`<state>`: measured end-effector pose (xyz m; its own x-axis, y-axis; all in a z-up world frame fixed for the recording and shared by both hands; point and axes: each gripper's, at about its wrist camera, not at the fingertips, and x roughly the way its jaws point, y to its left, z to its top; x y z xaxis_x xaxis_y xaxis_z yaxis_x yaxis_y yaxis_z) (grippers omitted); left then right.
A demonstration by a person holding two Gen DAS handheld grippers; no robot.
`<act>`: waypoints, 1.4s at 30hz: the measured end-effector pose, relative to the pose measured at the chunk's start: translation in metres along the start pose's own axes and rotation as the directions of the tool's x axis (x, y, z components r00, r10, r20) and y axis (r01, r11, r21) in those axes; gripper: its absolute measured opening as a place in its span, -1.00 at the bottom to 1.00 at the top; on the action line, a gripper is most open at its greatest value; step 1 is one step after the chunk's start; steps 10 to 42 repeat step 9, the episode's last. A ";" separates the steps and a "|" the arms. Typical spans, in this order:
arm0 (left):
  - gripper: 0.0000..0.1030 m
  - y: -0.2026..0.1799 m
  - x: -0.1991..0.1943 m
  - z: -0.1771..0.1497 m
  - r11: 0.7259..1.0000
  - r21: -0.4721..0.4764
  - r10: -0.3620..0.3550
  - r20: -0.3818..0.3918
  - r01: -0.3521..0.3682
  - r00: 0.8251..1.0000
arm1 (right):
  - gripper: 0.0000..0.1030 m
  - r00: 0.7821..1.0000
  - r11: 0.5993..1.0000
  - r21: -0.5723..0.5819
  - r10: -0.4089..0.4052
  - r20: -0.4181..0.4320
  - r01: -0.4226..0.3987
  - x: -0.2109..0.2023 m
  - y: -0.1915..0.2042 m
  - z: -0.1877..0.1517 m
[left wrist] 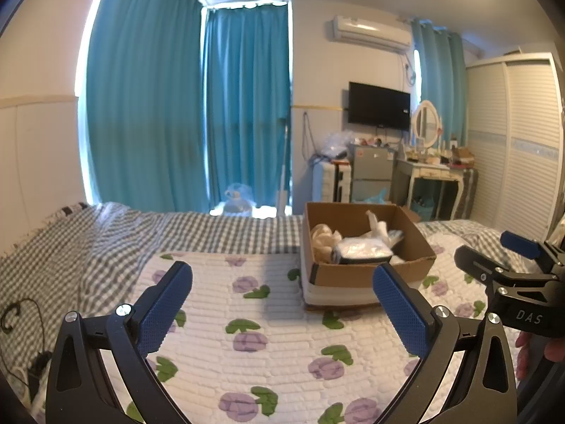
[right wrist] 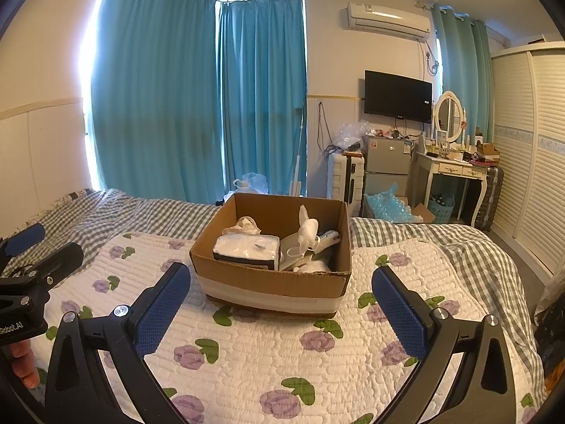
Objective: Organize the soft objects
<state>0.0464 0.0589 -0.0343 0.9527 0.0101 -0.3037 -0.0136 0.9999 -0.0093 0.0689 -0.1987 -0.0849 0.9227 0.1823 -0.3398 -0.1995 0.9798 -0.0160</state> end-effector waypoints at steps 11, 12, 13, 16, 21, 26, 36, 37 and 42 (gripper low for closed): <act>1.00 -0.001 0.005 -0.002 1.000 0.002 -0.011 -0.023 0.011 1.000 | 1.00 1.000 1.000 0.013 0.009 -0.013 -0.009 0.002 0.000 -0.001; 1.00 -0.001 0.005 -0.002 1.000 0.002 -0.011 -0.023 0.011 1.000 | 1.00 1.000 1.000 0.013 0.009 -0.013 -0.009 0.002 0.000 -0.001; 1.00 -0.001 0.005 -0.002 1.000 0.002 -0.011 -0.023 0.011 1.000 | 1.00 1.000 1.000 0.013 0.009 -0.013 -0.009 0.002 0.000 -0.001; 1.00 -0.001 0.005 -0.002 1.000 0.002 -0.011 -0.023 0.011 1.000 | 1.00 1.000 1.000 0.013 0.009 -0.013 -0.009 0.002 0.000 -0.001; 1.00 -0.001 0.005 -0.002 1.000 0.002 -0.011 -0.023 0.011 1.000 | 1.00 1.000 1.000 0.013 0.009 -0.013 -0.009 0.002 0.000 -0.001; 1.00 -0.001 0.005 -0.002 1.000 0.002 -0.011 -0.023 0.011 1.000 | 1.00 1.000 1.000 0.013 0.009 -0.013 -0.009 0.002 0.000 -0.001; 1.00 -0.001 0.005 -0.002 1.000 0.002 -0.011 -0.023 0.011 1.000 | 1.00 1.000 1.000 0.013 0.009 -0.013 -0.009 0.002 0.000 -0.001; 1.00 -0.001 0.005 -0.002 1.000 0.002 -0.011 -0.023 0.011 1.000 | 1.00 1.000 1.000 0.013 0.009 -0.013 -0.009 0.002 0.000 -0.001; 1.00 -0.001 0.005 -0.002 1.000 0.002 -0.011 -0.023 0.011 1.000 | 1.00 1.000 1.000 0.013 0.009 -0.013 -0.009 0.002 0.000 -0.001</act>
